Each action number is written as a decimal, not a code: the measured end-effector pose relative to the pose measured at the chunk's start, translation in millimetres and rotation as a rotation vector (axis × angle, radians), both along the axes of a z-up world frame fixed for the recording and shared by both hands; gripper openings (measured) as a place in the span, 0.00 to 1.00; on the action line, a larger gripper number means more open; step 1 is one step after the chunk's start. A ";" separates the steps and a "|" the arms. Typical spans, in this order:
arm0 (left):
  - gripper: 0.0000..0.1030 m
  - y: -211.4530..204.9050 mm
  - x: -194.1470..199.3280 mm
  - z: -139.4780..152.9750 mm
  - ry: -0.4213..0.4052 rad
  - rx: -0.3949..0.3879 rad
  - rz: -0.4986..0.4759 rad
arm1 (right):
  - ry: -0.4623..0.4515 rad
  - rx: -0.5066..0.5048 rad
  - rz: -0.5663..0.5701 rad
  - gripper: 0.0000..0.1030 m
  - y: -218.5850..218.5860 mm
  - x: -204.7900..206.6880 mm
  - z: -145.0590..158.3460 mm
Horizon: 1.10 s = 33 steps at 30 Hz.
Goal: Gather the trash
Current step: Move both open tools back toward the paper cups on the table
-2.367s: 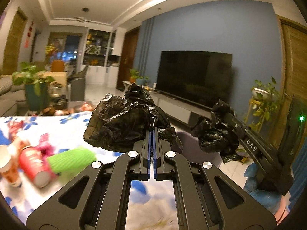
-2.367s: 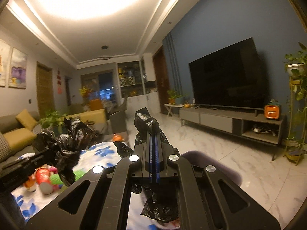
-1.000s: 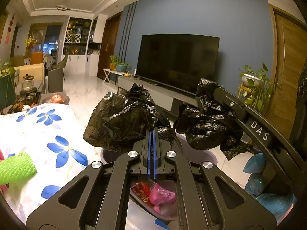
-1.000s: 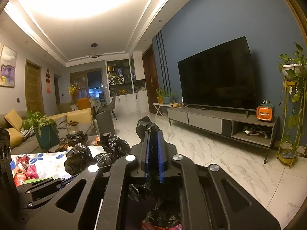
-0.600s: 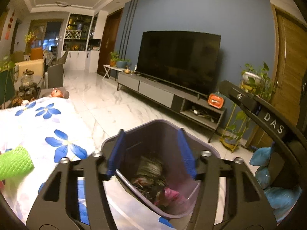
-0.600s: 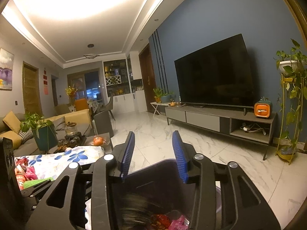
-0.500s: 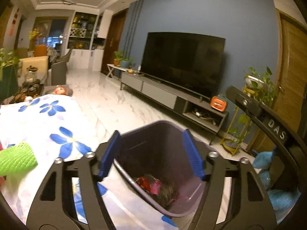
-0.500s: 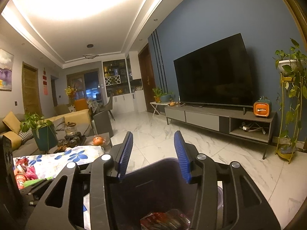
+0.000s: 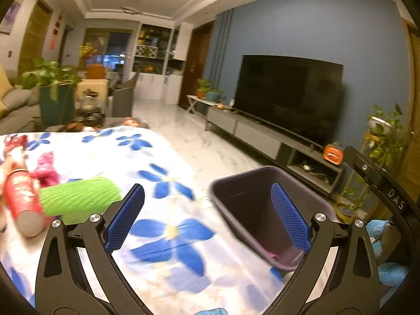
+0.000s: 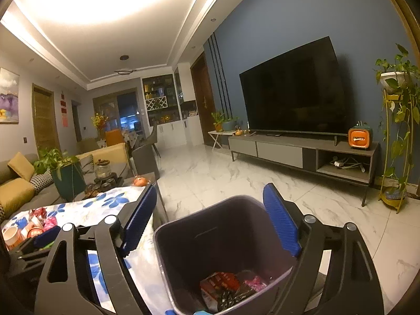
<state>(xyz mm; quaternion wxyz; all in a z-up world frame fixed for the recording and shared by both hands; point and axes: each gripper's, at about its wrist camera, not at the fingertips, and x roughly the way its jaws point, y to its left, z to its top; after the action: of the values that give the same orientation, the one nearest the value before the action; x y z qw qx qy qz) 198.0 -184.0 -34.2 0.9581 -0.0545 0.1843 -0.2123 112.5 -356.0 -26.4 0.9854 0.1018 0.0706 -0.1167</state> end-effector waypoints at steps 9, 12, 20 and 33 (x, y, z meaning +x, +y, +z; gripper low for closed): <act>0.93 58.7 -22.6 5.3 -0.017 0.004 0.160 | -0.002 0.015 0.041 0.83 27.1 -9.7 -3.3; 0.93 77.3 -29.2 1.8 -0.017 0.029 0.207 | -0.003 0.001 0.064 0.83 40.3 -12.1 -3.0; 0.93 142.3 -48.5 -5.8 -0.012 0.043 0.337 | 0.013 -0.015 0.169 0.83 85.3 -9.9 -4.9; 0.93 229.3 -58.9 -21.8 0.017 0.034 0.536 | 0.050 -0.030 0.313 0.83 165.8 5.1 -13.4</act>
<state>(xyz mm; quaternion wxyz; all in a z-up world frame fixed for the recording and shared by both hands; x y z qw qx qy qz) 139.0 45.3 -56.0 0.9793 -0.0873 0.1750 0.0526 117.5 -190.2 -39.8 0.9909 0.0717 0.1084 0.0350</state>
